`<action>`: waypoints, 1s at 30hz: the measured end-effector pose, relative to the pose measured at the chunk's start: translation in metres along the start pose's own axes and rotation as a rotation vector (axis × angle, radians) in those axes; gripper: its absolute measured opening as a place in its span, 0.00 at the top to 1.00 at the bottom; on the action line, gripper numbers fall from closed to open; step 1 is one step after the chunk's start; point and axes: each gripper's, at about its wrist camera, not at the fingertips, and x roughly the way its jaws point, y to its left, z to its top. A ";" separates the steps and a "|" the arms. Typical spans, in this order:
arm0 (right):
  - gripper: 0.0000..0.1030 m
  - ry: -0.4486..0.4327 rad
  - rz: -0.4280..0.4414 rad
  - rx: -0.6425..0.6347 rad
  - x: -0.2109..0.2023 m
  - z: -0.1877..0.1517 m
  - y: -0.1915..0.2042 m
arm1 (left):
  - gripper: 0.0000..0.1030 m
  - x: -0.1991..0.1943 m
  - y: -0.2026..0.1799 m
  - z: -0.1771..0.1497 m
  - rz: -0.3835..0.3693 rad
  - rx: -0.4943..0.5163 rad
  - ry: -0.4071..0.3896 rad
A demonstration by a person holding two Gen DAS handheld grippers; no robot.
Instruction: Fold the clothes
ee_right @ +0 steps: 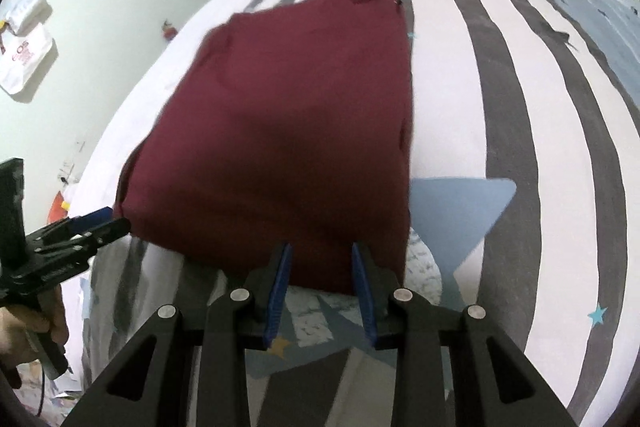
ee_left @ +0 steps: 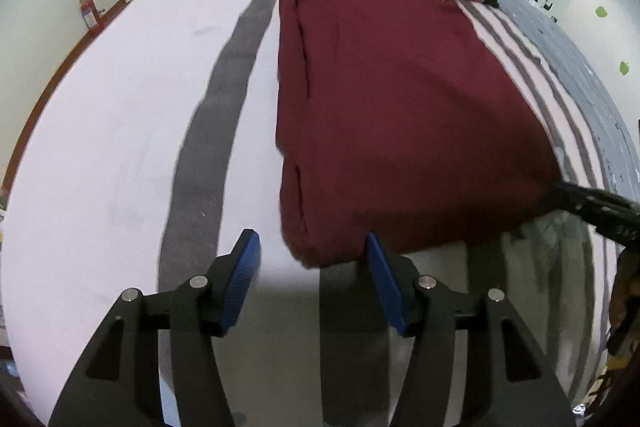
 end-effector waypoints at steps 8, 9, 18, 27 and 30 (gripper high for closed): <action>0.72 -0.001 0.009 -0.001 0.004 -0.004 -0.005 | 0.82 -0.008 0.014 -0.008 -0.018 0.112 -0.021; 0.72 -0.002 0.010 0.003 0.004 -0.005 -0.006 | 0.82 -0.011 0.021 -0.008 0.007 0.098 -0.025; 0.72 -0.002 -0.005 0.039 -0.005 -0.005 -0.005 | 1.00 -0.045 0.038 0.003 -0.001 -0.010 -0.084; 0.72 -0.088 -0.052 0.050 -0.007 0.037 0.007 | 1.00 -0.020 -0.015 0.054 -0.116 -0.032 -0.173; 0.72 -0.112 -0.066 0.040 0.007 0.052 0.009 | 1.00 0.003 -0.014 0.074 -0.100 -0.037 -0.154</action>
